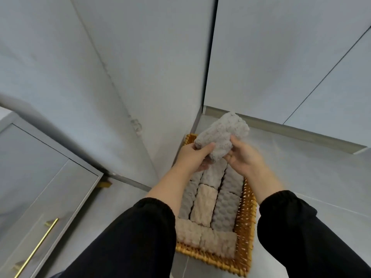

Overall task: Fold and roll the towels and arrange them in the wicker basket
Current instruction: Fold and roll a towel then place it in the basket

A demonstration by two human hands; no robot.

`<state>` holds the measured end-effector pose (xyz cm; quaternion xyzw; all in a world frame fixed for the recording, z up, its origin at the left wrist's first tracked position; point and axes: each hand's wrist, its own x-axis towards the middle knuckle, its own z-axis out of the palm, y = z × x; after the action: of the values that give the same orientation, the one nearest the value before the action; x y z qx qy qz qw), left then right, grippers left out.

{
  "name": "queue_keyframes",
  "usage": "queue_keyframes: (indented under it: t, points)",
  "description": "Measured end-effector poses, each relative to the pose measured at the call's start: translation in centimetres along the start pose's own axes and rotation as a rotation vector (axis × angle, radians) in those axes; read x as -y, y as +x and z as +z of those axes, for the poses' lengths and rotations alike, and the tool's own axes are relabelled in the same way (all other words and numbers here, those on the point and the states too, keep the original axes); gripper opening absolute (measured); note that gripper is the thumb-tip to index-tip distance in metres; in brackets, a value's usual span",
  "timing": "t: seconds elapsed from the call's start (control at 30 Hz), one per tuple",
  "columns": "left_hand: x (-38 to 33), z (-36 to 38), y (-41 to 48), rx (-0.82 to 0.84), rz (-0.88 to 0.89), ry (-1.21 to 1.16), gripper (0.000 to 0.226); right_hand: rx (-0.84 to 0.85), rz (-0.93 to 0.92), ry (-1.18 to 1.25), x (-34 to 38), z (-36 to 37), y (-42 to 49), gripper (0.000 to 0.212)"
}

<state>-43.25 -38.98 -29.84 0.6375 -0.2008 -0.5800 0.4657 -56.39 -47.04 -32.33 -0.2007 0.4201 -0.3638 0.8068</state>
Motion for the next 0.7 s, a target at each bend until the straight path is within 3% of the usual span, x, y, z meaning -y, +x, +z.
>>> queue_keyframes:
  t: [0.13, 0.2, 0.27, 0.37, 0.53, 0.7]
  points:
    - [4.4, -2.8, 2.3, -0.166, -0.066, 0.698, 0.047, -0.262, 0.005, -0.156, -1.9, -2.5, 3.4, 0.018]
    - [7.0, -4.4, 2.5, -0.211, -0.069, 1.13, 0.044, -0.339, 0.05, -0.25, -3.2, -3.7, 4.5, 0.02]
    - [8.9, -5.2, 2.2, -0.215, -0.044, 1.348, 0.033, -0.399, 0.105, -0.334, -4.6, -4.9, 5.4, 0.014]
    - [10.8, -5.3, 2.1, -0.175, -0.038, 1.466, 0.027, -0.42, 0.176, -0.428, -6.8, -5.6, 6.7, 0.007]
    - [12.1, -6.0, 2.6, -0.127, -0.17, 1.525, 0.028, -0.409, 0.251, -0.468, -9.6, -5.7, 9.4, 0.033]
    - [12.7, -8.1, 2.4, -0.122, -0.292, 1.488, 0.026, -0.399, 0.259, -0.481, -10.8, -4.9, 12.6, 0.038]
